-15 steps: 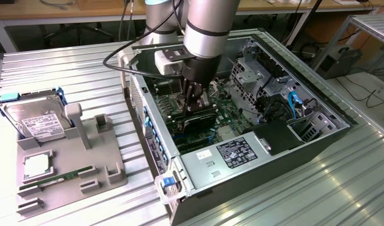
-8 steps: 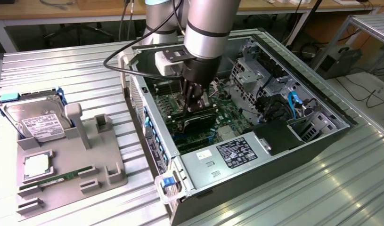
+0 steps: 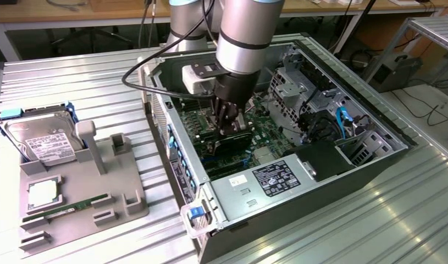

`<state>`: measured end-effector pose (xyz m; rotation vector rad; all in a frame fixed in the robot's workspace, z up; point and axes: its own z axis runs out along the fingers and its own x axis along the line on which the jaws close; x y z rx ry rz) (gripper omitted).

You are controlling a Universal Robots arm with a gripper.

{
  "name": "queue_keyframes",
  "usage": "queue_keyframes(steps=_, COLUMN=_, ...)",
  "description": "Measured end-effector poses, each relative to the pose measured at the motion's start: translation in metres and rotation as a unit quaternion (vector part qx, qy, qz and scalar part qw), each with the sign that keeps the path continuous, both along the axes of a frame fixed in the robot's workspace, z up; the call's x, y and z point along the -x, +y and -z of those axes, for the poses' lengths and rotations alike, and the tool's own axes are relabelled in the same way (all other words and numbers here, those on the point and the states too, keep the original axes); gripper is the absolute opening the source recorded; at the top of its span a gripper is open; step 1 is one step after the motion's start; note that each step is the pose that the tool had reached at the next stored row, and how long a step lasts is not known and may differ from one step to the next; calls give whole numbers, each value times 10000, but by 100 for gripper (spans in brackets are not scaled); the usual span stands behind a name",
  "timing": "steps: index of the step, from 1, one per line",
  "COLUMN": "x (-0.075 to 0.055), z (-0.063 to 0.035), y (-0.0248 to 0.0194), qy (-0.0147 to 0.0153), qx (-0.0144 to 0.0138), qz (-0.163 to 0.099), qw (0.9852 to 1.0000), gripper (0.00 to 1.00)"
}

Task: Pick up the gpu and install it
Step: 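Insert the gpu into the slot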

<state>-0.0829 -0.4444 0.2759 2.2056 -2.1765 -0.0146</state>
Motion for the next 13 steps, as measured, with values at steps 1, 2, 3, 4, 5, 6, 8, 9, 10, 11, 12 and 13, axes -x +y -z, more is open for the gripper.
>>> queue_keyframes(steps=1, x=0, z=1, y=-1, qy=0, qx=0, qz=0, qw=10000, gripper=11)
queue_keyframes(steps=2, x=0, z=8, y=-1, qy=-1, qx=-1, qz=1, qw=10000, gripper=11)
queue_keyframes(steps=3, x=0, z=15, y=-1, qy=0, qx=-1, qz=0, qw=10000, gripper=11)
queue_keyframes(steps=4, x=0, z=24, y=0, qy=0, qx=1, qz=0, qw=10000, gripper=11)
queue_keyframes(steps=5, x=-1, z=33, y=1, qy=1, qx=2, qz=0, qw=10000, gripper=11)
queue_keyframes(steps=6, x=-1, z=43, y=5, qy=2, qx=3, qz=0, qw=10000, gripper=11)
queue_keyframes(steps=8, x=-1, z=58, y=14, qy=2, qx=3, qz=1, qw=10000, gripper=11)
queue_keyframes(steps=9, x=0, z=61, y=14, qy=1, qx=1, qz=1, qw=10000, gripper=11)
queue_keyframes(steps=10, x=0, z=62, y=15, qy=1, qx=1, qz=2, qw=10000, gripper=11)
queue_keyframes(steps=11, x=0, z=62, y=15, qy=0, qx=1, qz=2, qw=10000, gripper=11)
queue_keyframes(steps=12, x=0, z=63, y=14, qy=0, qx=0, qz=2, qw=10000, gripper=11)
queue_keyframes(steps=13, x=1, z=64, y=10, qy=0, qx=0, qz=2, qw=10000, gripper=11)
